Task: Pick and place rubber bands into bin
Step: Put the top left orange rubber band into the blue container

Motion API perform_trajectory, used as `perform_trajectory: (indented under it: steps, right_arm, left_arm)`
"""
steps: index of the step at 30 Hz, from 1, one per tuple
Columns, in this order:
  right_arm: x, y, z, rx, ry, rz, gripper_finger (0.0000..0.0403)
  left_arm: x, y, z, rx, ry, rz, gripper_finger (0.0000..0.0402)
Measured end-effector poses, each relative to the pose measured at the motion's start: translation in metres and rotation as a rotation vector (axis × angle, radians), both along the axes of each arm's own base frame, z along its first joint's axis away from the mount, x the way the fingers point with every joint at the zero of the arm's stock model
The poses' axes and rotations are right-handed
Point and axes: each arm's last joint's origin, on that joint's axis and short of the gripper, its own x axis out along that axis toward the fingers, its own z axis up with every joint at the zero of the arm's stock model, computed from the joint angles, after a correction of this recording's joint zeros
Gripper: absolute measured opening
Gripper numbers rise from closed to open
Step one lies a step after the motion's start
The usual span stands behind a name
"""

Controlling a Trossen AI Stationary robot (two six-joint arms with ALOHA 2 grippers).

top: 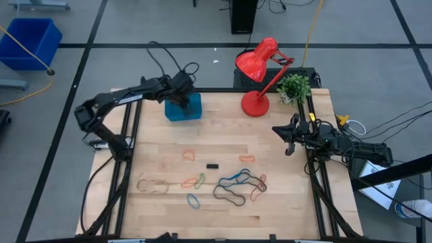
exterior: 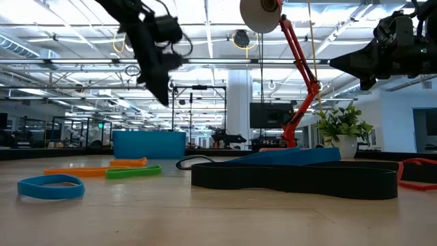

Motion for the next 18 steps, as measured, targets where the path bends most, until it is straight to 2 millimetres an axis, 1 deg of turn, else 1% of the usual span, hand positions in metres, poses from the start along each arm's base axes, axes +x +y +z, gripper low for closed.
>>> perform_trajectory:
  steps: [3,6,10,15,18]
  right_arm:
    - [0.0,0.0,0.0,0.0,0.0,0.0,0.0009]
    - [0.0,0.0,0.0,0.0,0.0,0.0,0.0009]
    - [0.0,0.0,0.0,0.0,-0.001,0.0,0.0009]
    - [0.0,0.0,0.0,0.0,-0.001,0.0,0.0009]
    - [0.0,0.0,0.0,0.0,-0.001,0.0,0.0009]
  left_arm:
    - [0.002,-0.025,0.015,0.007,-0.034,-0.186,0.0037]
    - [0.009,-0.053,0.022,0.016,-0.043,-0.33,0.0037]
    - [0.017,-0.087,0.022,-0.012,-0.021,-0.439,0.0037]
    - [0.024,-0.127,0.015,-0.106,0.009,-0.545,0.0037]
    - [0.025,-0.148,0.011,-0.142,0.016,-0.599,0.0037]
